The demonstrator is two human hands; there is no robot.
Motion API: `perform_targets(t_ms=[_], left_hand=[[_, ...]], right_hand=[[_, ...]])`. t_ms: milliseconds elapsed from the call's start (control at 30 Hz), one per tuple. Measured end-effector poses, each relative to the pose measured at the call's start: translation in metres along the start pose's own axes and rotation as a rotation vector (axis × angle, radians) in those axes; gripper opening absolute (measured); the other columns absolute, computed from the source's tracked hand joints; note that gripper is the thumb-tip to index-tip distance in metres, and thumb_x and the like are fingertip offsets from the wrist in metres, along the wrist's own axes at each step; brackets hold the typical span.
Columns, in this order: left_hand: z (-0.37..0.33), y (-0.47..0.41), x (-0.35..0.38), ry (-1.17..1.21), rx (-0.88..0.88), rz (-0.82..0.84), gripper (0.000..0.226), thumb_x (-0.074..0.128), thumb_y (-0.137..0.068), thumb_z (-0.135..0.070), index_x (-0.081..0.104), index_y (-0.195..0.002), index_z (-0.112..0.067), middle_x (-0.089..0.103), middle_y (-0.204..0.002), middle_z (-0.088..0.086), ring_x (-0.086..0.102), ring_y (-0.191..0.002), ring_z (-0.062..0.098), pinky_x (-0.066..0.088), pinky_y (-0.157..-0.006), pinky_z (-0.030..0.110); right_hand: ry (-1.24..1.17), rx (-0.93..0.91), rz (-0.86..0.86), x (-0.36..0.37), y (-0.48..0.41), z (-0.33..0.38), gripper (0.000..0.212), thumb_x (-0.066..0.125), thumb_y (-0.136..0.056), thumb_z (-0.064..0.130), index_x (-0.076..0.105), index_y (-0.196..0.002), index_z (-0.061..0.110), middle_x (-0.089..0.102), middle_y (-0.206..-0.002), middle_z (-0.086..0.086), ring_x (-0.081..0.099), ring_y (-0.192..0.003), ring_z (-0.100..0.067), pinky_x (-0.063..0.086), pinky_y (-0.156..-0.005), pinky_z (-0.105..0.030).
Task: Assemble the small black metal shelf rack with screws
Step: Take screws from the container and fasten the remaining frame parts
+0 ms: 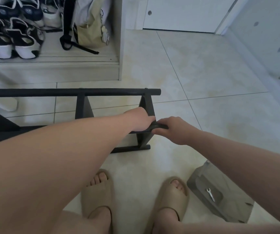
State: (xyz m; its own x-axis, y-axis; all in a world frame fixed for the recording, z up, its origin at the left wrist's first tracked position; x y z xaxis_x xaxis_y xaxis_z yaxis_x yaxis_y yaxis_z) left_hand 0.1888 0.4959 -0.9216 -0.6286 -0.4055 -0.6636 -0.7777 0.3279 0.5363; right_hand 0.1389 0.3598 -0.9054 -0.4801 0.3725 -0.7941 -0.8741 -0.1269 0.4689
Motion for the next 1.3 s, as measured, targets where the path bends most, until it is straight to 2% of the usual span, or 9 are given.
perform_targets(t_ms=[200,367,567,733,900,1033,1133,1200,1300], left_hand=[[0.001,0.02,0.013,-0.19,-0.006,0.133,0.042,0.045,-0.098,-0.047,0.053,-0.07,-0.018,0.056,-0.075,0.003,0.049,-0.067,0.023,0.039,-0.068,0.034],[-0.006,0.071,0.036,-0.379,-0.025,0.271,0.044,0.039,-0.099,-0.049,0.063,-0.085,-0.015,0.059,-0.07,0.005,0.051,-0.054,0.024,0.039,-0.058,0.03],[-0.004,0.122,0.075,-0.367,0.014,0.339,0.041,0.043,-0.101,-0.045,0.062,-0.087,-0.012,0.065,-0.109,0.015,0.062,-0.099,0.033,0.045,-0.086,0.039],[-0.005,0.166,0.102,-0.33,0.035,0.364,0.045,0.044,-0.102,-0.042,0.059,-0.089,-0.001,0.058,-0.091,0.022,0.059,-0.09,0.035,0.044,-0.086,0.039],[-0.003,0.199,0.125,-0.361,0.075,0.418,0.039,0.044,-0.103,-0.039,0.067,-0.099,-0.007,0.063,-0.114,0.018,0.059,-0.111,0.035,0.044,-0.09,0.037],[-0.003,0.211,0.132,-0.354,0.097,0.437,0.039,0.044,-0.104,-0.032,0.064,-0.098,0.0,0.06,-0.102,0.023,0.055,-0.092,0.034,0.04,-0.08,0.036],[0.002,0.214,0.134,-0.407,0.114,0.472,0.031,0.046,-0.101,-0.026,0.068,-0.099,-0.004,0.061,-0.099,0.018,0.055,-0.091,0.03,0.045,-0.085,0.037],[0.004,0.213,0.135,-0.412,0.123,0.477,0.024,0.048,-0.098,-0.024,0.066,-0.091,-0.01,0.06,-0.093,0.01,0.054,-0.085,0.026,0.044,-0.08,0.036],[0.006,0.21,0.137,-0.421,0.134,0.489,0.021,0.048,-0.096,-0.022,0.063,-0.085,-0.011,0.055,-0.085,0.007,0.05,-0.08,0.026,0.039,-0.074,0.035]], right_hand=[[0.019,-0.007,0.094,0.017,0.029,0.006,0.042,0.062,-0.097,0.047,0.065,-0.093,0.006,0.051,-0.069,0.002,0.045,-0.062,-0.013,0.033,-0.055,-0.027],[-0.143,0.051,0.072,0.055,0.081,0.004,0.034,0.065,-0.096,0.046,0.064,-0.088,0.012,0.055,-0.074,0.002,0.048,-0.066,-0.013,0.034,-0.055,-0.025],[-0.291,0.046,0.0,0.095,0.141,0.001,0.035,0.069,-0.095,0.037,0.049,-0.066,0.039,0.051,-0.064,0.015,0.052,-0.055,0.007,0.035,-0.051,-0.006],[-0.262,0.068,0.073,0.119,0.185,0.005,0.034,0.066,-0.096,0.04,0.045,-0.069,0.039,0.049,-0.069,0.015,0.044,-0.061,0.0,0.033,-0.048,-0.013],[-0.176,0.094,0.113,0.144,0.213,0.009,0.033,0.066,-0.095,0.046,0.045,-0.071,0.037,0.049,-0.068,0.013,0.045,-0.062,-0.005,0.029,-0.053,-0.023],[-0.129,0.17,0.022,0.145,0.229,0.012,0.034,0.075,-0.083,0.054,0.05,-0.079,0.03,0.052,-0.075,0.013,0.055,-0.073,-0.014,0.032,-0.054,-0.026],[0.12,0.191,-0.139,0.132,0.232,0.013,0.093,0.079,-0.061,0.074,0.044,-0.131,0.024,0.05,-0.122,0.003,0.049,-0.115,-0.023,0.045,-0.086,-0.037],[0.253,0.158,-0.188,0.127,0.23,0.015,0.132,0.074,-0.053,0.083,0.016,-0.156,0.024,0.022,-0.158,-0.004,0.022,-0.146,-0.03,0.029,-0.113,-0.048],[0.338,0.11,-0.117,0.124,0.22,0.012,0.152,0.063,-0.05,0.095,-0.016,-0.159,0.024,-0.024,-0.166,-0.003,-0.022,-0.153,-0.032,0.0,-0.124,-0.056]])
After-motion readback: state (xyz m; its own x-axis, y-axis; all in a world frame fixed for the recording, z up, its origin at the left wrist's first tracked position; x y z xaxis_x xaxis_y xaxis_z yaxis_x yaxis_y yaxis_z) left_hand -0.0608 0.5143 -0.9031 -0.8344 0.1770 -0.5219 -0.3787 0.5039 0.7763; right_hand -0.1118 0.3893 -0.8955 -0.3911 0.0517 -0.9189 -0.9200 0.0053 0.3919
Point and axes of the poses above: each hand's wrist, its own y-axis away from the middle knuckle, its own x-axis out of the palm, z = x × y, the point moved 5 cm from there along -y, towards the middle knuckle
